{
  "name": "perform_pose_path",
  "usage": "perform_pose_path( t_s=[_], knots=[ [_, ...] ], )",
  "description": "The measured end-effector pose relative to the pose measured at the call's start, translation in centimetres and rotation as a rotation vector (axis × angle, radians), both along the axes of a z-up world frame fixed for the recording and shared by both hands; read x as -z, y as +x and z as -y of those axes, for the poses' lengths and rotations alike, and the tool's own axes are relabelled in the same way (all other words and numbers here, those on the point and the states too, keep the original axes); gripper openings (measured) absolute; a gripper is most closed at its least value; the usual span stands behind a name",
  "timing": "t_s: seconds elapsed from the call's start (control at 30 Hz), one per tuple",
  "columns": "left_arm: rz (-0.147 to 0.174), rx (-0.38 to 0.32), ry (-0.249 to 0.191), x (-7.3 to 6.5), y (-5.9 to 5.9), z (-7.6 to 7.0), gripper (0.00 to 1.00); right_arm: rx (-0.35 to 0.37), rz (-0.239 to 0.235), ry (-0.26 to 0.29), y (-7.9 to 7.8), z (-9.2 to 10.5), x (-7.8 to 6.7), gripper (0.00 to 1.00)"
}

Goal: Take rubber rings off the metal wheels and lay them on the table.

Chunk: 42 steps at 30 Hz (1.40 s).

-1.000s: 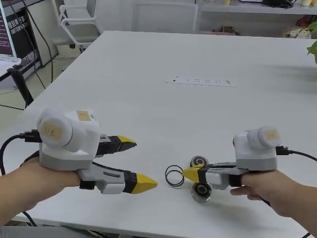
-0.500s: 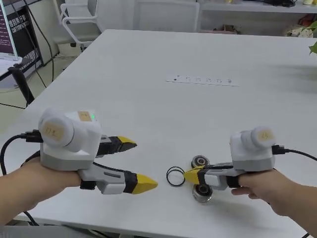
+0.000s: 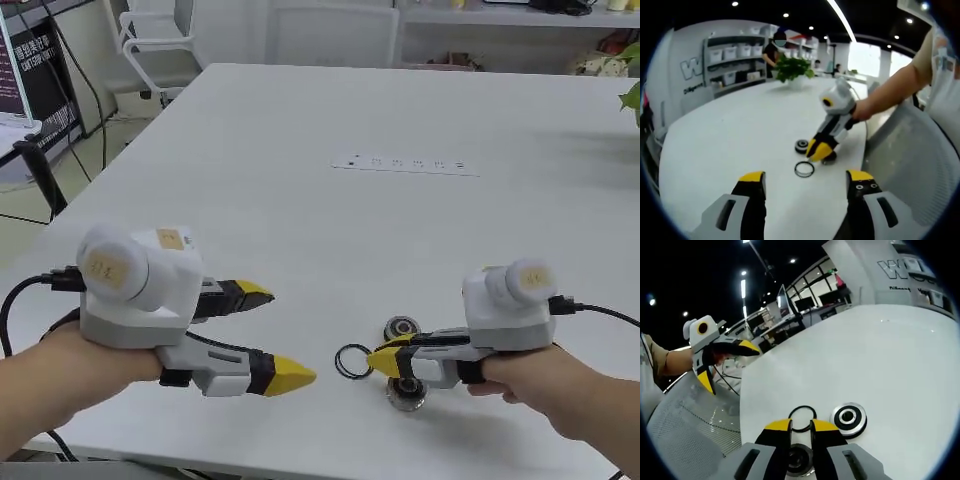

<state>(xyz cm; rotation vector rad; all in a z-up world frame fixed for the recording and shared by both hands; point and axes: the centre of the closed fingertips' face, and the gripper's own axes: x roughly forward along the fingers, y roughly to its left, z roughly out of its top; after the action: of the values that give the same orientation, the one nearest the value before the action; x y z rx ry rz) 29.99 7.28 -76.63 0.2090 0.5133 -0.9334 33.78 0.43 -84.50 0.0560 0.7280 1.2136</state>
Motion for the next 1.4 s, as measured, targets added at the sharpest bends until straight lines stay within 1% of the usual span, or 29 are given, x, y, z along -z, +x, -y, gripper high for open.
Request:
perform_pose_path(
  t_s=[0.1, 0.17, 0.27, 0.4, 0.63, 0.87, 1.03, 1.27, 1.4],
  knots=[
    [-0.002, 0.000, 0.000, -0.1, 0.1, 0.1, 0.66, -0.002, 0.003, 0.001, -0.2, 0.2, -0.2, 0.16],
    [-0.001, 0.001, 0.002, -0.1, 0.2, 0.1, 0.66, -0.006, 0.008, 0.015, -0.3, 0.3, -0.6, 0.16],
    [-0.001, 0.002, 0.004, -0.2, 0.3, 0.1, 0.66, -0.001, 0.019, 0.046, -0.3, 0.4, -1.7, 0.17],
    [-0.006, 0.005, 0.005, -0.2, 0.6, 0.3, 0.66, 0.004, 0.034, 0.052, -0.1, 0.7, -2.2, 0.19],
    [-0.006, 0.015, 0.011, -0.4, 1.3, 0.8, 0.65, 0.031, 0.061, 0.079, 0.7, 1.9, -3.7, 0.21],
    [-0.010, 0.032, 0.022, -0.2, 2.1, 1.5, 0.65, 0.072, 0.090, 0.092, 1.8, 3.5, -4.5, 0.23],
    [-0.015, 0.040, 0.031, 0.1, 2.9, 1.7, 0.65, 0.111, 0.109, 0.091, 2.7, 5.0, -4.5, 0.25],
    [-0.015, 0.053, 0.031, 0.5, 3.8, 2.6, 0.63, 0.144, 0.126, 0.080, 3.7, 6.5, -4.3, 0.26],
    [-0.015, 0.062, 0.033, 0.7, 4.3, 3.0, 0.62, 0.146, 0.153, 0.050, 4.2, 7.3, -3.8, 0.28]
  ],
)
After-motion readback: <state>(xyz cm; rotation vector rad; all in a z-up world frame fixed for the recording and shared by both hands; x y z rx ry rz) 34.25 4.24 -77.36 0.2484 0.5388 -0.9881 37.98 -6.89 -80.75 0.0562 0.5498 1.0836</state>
